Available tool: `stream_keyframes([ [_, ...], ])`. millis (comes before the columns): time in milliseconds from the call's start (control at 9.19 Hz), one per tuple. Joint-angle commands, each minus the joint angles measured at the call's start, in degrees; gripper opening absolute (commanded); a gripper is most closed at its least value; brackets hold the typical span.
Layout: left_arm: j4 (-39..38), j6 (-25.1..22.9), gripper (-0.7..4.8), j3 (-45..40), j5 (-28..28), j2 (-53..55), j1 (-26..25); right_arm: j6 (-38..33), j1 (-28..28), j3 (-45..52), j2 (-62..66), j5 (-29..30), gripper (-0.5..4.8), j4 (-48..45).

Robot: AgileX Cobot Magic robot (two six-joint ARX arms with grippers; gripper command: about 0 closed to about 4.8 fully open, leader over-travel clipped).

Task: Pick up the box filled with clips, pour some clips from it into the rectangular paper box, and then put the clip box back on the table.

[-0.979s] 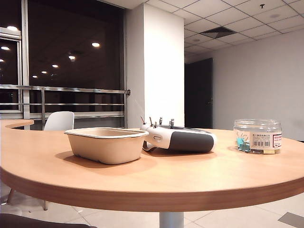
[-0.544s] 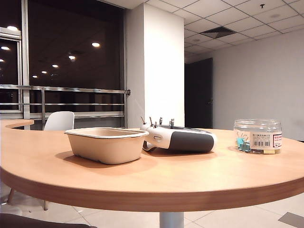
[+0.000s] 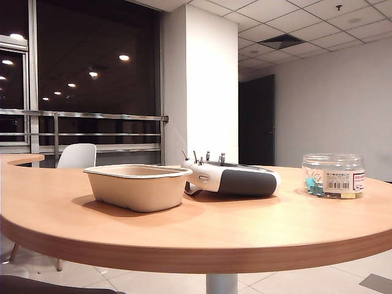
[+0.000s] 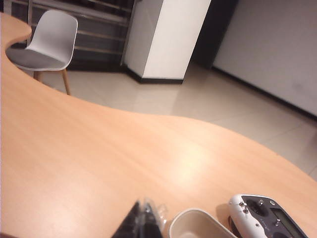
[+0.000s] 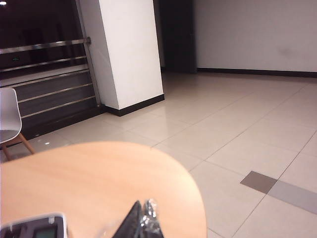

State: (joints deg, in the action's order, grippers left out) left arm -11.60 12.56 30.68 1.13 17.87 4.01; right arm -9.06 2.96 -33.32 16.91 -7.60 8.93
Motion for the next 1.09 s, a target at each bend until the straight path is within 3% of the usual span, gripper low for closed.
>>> stream_keyframes([
  [109, -11.0, 4.9, -0.05, 26.0, -15.9, 32.3, 0.0, 0.6, -0.4, -35.1, 40.7, 7.9, -0.01, 15.4],
  [435, -17.3, 4.9, -0.05, 30.2, -23.7, 37.6, 1.0, 1.6, -0.6, -43.3, 54.9, 14.8, -0.01, 19.6],
  [544, -17.1, 4.9, -0.05, 30.3, -25.2, 37.9, 1.0, 1.7, -0.7, -44.3, 57.3, 15.2, -0.01, 19.6],
  [653, -15.7, 4.9, -0.05, 30.4, -26.7, 37.9, 1.2, 6.1, -0.9, -46.2, 65.6, 15.2, 0.01, 18.4],
  [762, -15.5, 5.0, -0.05, 30.5, -27.3, 37.9, 1.2, 8.1, -0.9, -46.2, 67.5, 15.2, 0.32, 17.9],
  [870, -15.4, 5.1, -0.05, 30.6, -27.6, 37.9, 1.2, 11.2, -0.9, -46.2, 70.4, 15.3, 1.16, 17.8],
  [979, -15.4, 6.4, -0.05, 30.6, -28.4, 37.9, 1.2, 20.8, -1.0, -46.3, 80.7, 15.3, 3.70, 18.2],
  [1088, -15.4, 6.5, -0.05, 30.6, -28.4, 37.9, 1.2, 25.2, -1.0, -46.3, 82.6, 15.3, 3.77, 18.4],
])
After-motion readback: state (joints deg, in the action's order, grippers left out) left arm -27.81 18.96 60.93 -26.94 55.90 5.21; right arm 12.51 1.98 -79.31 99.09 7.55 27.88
